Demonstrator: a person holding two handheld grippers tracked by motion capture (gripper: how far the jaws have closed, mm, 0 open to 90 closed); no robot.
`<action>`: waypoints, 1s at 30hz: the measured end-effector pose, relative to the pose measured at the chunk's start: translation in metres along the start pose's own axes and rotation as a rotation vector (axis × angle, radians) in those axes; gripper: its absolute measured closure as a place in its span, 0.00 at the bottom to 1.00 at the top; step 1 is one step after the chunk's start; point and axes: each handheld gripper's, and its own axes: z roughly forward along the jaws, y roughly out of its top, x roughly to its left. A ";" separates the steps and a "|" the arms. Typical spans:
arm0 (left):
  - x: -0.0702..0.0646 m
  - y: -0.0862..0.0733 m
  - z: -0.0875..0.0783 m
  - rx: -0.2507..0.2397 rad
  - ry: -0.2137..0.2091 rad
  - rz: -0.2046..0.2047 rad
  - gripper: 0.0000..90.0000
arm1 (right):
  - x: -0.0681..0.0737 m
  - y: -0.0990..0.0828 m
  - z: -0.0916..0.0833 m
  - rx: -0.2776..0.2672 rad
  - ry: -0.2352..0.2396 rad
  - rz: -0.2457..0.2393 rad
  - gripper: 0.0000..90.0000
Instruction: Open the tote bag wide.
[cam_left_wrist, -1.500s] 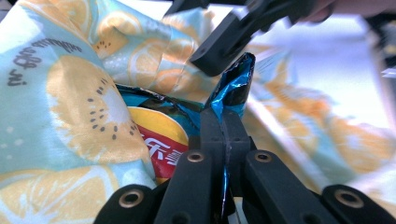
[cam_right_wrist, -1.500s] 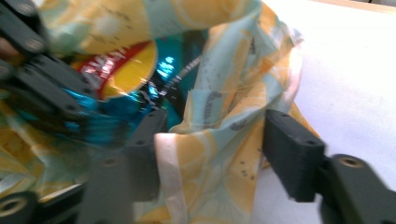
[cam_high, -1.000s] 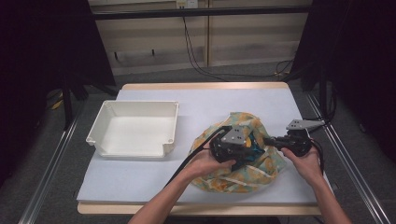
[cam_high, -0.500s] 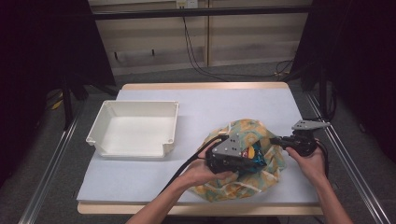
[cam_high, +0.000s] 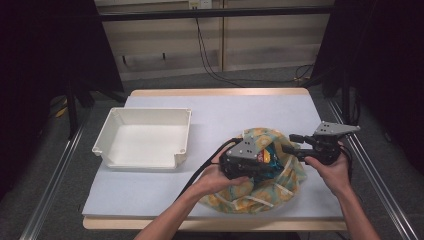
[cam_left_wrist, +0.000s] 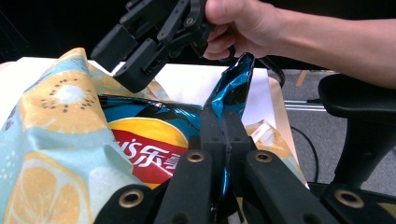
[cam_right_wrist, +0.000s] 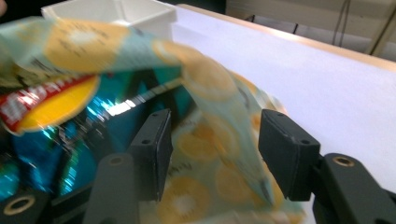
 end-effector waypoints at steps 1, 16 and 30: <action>-0.001 0.000 0.001 0.006 0.002 0.001 1.00 | 0.002 0.003 0.001 -0.005 0.003 -0.006 0.50; -0.026 -0.009 0.010 0.047 -0.030 0.051 1.00 | -0.007 0.027 0.031 -0.014 0.052 0.024 1.00; -0.034 -0.006 -0.003 0.035 -0.075 0.072 1.00 | -0.032 0.036 0.054 -0.026 -0.050 0.073 1.00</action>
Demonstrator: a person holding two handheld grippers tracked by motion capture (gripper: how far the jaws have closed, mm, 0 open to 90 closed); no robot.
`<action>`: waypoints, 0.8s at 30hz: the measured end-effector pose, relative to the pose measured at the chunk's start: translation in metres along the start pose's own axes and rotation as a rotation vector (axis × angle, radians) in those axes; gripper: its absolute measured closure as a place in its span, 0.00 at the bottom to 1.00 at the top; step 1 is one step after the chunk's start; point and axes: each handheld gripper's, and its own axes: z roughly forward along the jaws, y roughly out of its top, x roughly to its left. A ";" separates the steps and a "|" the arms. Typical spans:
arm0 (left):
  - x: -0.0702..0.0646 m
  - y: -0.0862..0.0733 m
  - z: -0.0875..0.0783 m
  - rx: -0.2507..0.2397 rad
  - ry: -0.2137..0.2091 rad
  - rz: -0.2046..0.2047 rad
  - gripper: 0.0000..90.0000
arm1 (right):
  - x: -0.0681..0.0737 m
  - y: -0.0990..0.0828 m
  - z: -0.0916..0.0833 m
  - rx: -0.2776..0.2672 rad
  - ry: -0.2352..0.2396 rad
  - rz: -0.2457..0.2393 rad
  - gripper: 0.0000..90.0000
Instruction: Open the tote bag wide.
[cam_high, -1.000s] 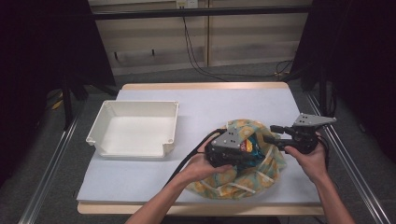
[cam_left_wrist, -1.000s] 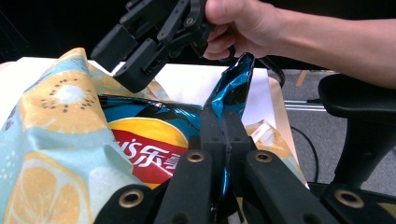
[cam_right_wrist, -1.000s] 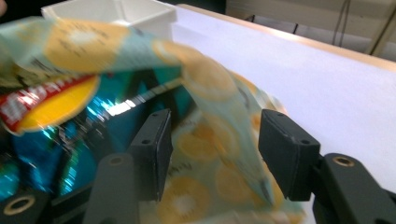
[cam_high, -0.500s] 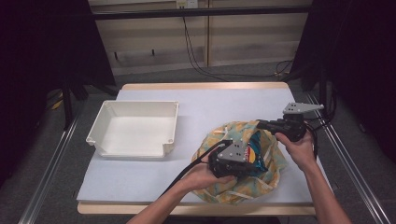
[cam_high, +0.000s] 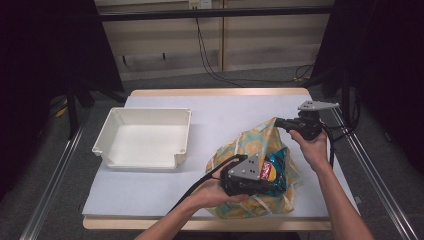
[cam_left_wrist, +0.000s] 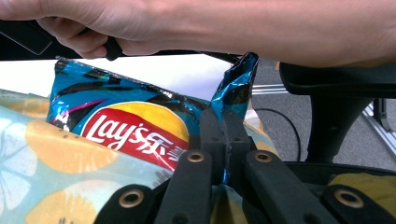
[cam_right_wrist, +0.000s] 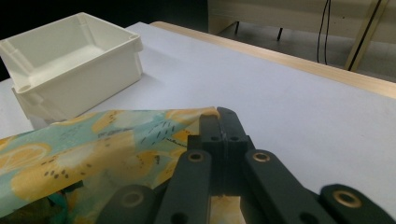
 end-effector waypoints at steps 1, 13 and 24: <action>0.000 0.000 -0.001 -0.002 0.003 -0.001 1.00 | 0.000 0.000 0.001 -0.001 0.003 0.005 1.00; 0.017 0.008 -0.015 -0.093 0.053 -0.048 1.00 | 0.004 -0.004 0.003 0.015 0.039 -0.019 0.91; 0.039 0.014 -0.021 -0.149 0.109 -0.116 1.00 | 0.003 -0.006 -0.010 0.006 0.011 0.010 0.64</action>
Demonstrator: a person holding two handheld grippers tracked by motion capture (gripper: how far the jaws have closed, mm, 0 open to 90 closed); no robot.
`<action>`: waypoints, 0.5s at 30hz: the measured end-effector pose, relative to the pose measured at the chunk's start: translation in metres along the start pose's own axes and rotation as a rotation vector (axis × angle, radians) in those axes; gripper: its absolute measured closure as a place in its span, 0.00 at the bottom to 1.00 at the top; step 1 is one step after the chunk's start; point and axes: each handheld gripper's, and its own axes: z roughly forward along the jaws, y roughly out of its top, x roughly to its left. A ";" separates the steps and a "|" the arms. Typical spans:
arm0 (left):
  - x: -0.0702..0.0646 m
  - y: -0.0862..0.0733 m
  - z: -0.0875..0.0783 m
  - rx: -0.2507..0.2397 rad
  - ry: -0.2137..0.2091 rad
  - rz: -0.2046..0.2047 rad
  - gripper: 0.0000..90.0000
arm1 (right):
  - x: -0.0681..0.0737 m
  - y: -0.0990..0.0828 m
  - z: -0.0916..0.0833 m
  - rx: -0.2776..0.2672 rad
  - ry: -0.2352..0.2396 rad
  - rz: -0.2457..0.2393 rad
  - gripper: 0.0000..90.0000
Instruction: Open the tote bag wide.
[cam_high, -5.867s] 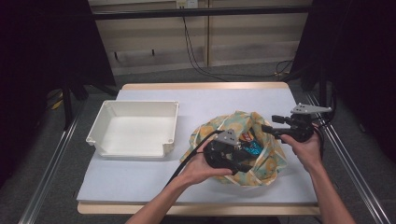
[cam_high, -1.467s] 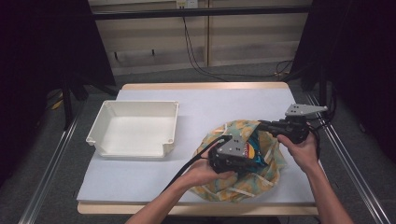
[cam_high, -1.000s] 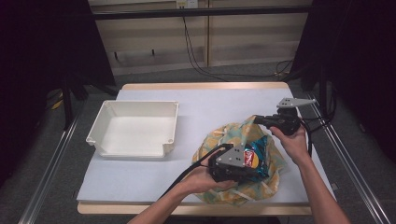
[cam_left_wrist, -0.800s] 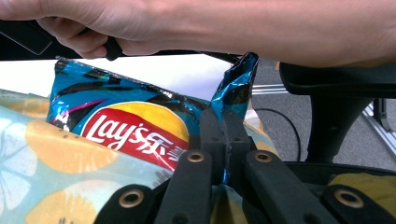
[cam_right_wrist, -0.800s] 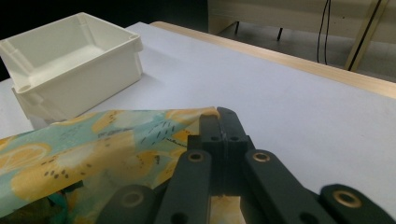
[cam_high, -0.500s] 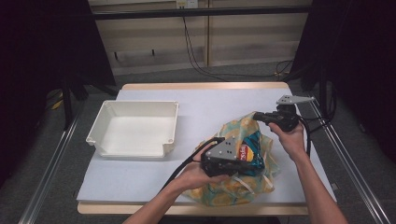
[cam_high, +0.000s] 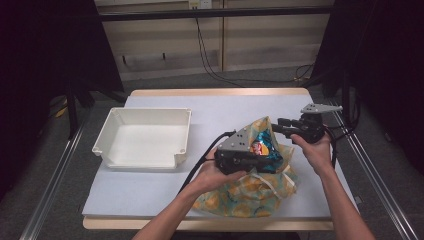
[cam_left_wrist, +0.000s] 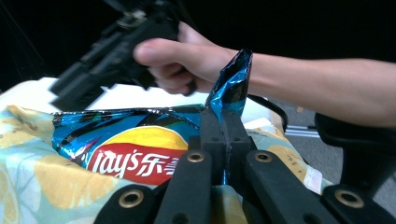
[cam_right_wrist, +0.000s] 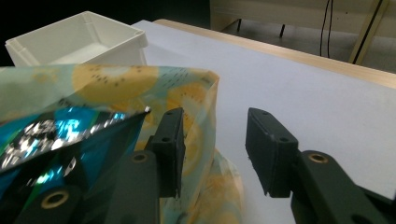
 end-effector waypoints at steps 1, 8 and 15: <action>0.002 0.001 -0.001 -0.001 0.005 0.001 1.00 | 0.001 0.000 -0.003 -0.003 0.000 0.001 0.63; 0.022 0.012 -0.007 -0.047 0.082 -0.048 1.00 | 0.009 -0.008 -0.024 -0.010 -0.015 0.005 0.60; 0.039 0.012 -0.005 -0.051 0.119 -0.088 1.00 | 0.027 -0.024 -0.047 -0.012 0.036 0.015 0.62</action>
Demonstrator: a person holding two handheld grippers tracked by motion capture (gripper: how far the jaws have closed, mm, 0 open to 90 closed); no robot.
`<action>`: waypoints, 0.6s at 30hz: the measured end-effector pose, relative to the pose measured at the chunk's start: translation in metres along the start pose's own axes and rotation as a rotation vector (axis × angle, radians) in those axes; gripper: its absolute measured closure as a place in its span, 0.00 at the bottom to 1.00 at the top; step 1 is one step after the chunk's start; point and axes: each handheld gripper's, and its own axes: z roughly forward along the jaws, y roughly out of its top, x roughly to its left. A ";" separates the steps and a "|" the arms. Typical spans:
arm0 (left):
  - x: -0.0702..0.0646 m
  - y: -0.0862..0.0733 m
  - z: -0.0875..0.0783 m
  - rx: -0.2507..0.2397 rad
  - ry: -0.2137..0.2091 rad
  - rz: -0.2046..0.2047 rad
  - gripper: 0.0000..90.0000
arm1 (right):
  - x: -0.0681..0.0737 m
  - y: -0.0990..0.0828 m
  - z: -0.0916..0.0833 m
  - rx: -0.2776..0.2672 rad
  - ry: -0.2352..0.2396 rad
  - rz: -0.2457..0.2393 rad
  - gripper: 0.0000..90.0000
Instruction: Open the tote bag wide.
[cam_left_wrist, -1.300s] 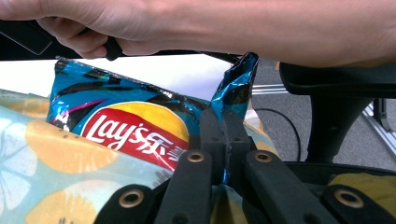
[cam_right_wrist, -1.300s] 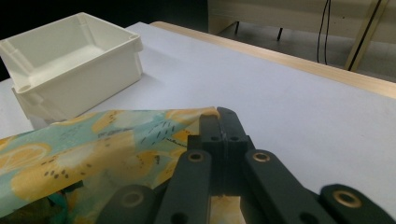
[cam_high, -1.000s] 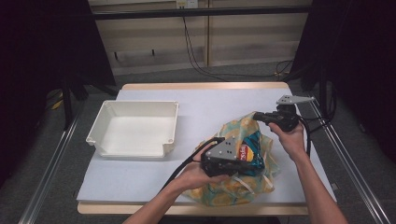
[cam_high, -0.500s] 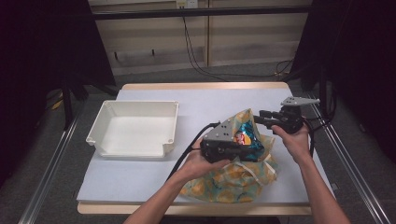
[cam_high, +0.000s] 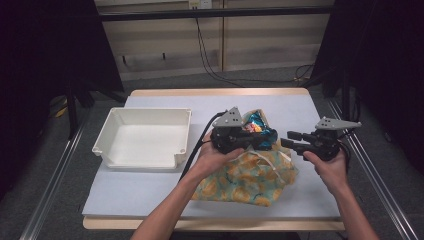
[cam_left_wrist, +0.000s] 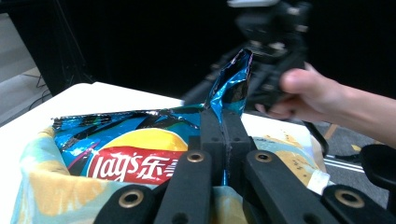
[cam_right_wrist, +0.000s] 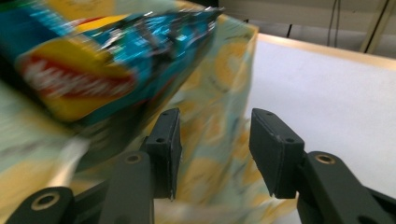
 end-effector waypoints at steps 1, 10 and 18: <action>0.001 0.000 0.000 0.005 0.004 -0.002 1.00 | 0.003 -0.002 -0.003 0.001 0.009 0.002 0.65; 0.012 -0.005 0.011 0.053 0.021 -0.026 1.00 | 0.032 -0.002 -0.024 -0.047 0.108 -0.017 0.64; 0.013 -0.009 0.024 0.073 0.034 -0.018 1.00 | 0.058 -0.006 -0.003 0.005 0.200 -0.077 0.47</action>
